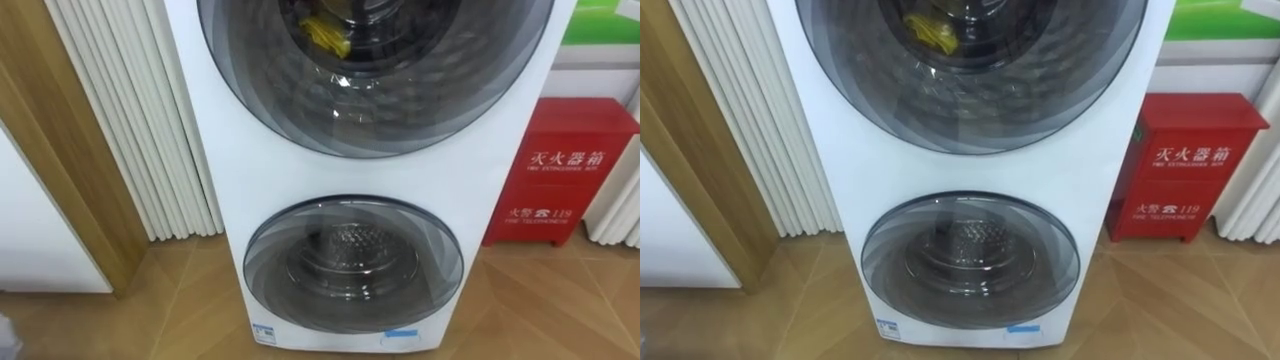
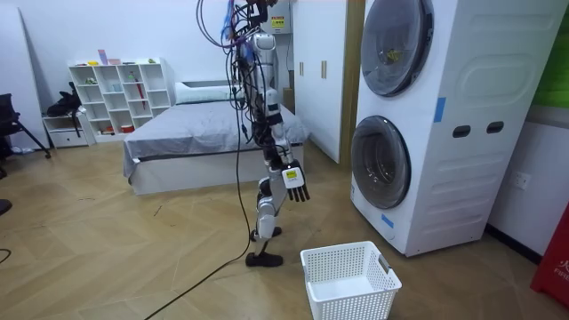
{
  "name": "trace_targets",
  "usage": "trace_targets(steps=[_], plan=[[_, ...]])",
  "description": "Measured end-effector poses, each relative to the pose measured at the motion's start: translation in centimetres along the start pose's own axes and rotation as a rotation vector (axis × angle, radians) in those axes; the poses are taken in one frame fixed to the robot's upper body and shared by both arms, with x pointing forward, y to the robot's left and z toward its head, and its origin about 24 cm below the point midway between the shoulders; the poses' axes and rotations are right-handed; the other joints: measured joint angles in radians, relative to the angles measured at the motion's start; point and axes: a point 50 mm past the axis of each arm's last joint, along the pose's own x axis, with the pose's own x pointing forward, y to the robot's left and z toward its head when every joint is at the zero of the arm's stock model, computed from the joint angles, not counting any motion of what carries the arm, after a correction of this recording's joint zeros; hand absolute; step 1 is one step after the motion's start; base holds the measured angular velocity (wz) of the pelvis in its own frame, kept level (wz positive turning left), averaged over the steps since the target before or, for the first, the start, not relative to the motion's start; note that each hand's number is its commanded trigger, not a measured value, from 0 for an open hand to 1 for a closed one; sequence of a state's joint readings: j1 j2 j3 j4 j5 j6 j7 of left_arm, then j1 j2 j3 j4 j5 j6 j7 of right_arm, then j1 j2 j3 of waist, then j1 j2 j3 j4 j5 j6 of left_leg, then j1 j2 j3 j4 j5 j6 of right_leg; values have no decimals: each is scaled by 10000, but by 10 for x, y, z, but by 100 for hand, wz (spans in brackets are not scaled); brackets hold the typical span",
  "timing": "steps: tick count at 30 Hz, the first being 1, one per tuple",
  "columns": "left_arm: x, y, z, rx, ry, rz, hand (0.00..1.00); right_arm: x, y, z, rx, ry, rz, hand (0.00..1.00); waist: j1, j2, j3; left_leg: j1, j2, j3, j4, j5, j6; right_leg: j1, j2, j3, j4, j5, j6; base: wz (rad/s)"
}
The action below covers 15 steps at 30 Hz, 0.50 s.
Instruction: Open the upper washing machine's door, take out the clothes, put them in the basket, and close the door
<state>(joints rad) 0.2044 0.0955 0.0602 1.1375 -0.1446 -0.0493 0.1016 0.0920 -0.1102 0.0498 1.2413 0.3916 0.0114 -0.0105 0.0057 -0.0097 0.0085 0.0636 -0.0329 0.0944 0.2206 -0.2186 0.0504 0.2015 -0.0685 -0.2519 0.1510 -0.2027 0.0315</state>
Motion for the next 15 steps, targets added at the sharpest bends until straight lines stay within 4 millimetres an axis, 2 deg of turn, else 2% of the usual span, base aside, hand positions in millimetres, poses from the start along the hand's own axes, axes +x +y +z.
trace_targets(steps=[1,3,4,6,7,9,10,12,13,15], plan=[[0,0,0,-28,10,-58,0,0,1,6,0,-174,29,0,-5,-2,7,-4,3,20,0,0,0,1,0,2,0,0,0,-6],[1,1,2,-111,-23,-179,0,-2,8,46,331,-1721,149,0,-7,-19,24,-40,17,138,15,0,0,-57,1,24,13,-1,1,-14],[1,1,3,-85,-41,-190,0,-3,11,59,351,-2164,197,0,-14,-30,31,-59,18,140,9,0,0,-79,0,31,13,-1,1,-11],[2,4,6,-77,-91,-279,0,-13,22,112,503,-3880,419,0,-8,-107,70,-54,11,135,32,20,-6,-62,-9,7,14,-1,1,-2],[2,4,7,-90,-99,-285,0,-15,25,124,589,-4233,449,0,-2,-130,73,-49,12,127,52,20,-6,-55,-7,16,15,-1,1,3],[2,5,9,-62,-182,-287,0,-32,30,170,750,-5742,474,0,48,-175,69,-122,14,67,148,18,-4,-114,-5,15,5,-2,2,9],[2,5,9,-55,-185,-283,0,-37,31,180,785,-6158,498,0,48,-166,64,-178,18,37,172,17,-4,-132,-4,20,2,-5,7,10],[2,8,8,-7,-43,-257,0,-60,39,216,967,-7656,718,0,79,-211,37,-231,25,66,161,46,-15,-283,6,55,38,-7,8,-2],[2,10,9,9,-26,-248,0,-65,41,223,1022,-7975,761,0,96,-237,51,-231,30,70,163,49,-21,-285,14,63,34,-6,8,-6],[3,12,10,37,-10,-280,0,-83,43,240,1458,-8852,861,0,160,-346,-11,-219,34,90,156,60,-34,-278,26,59,27,-6,7,0]])
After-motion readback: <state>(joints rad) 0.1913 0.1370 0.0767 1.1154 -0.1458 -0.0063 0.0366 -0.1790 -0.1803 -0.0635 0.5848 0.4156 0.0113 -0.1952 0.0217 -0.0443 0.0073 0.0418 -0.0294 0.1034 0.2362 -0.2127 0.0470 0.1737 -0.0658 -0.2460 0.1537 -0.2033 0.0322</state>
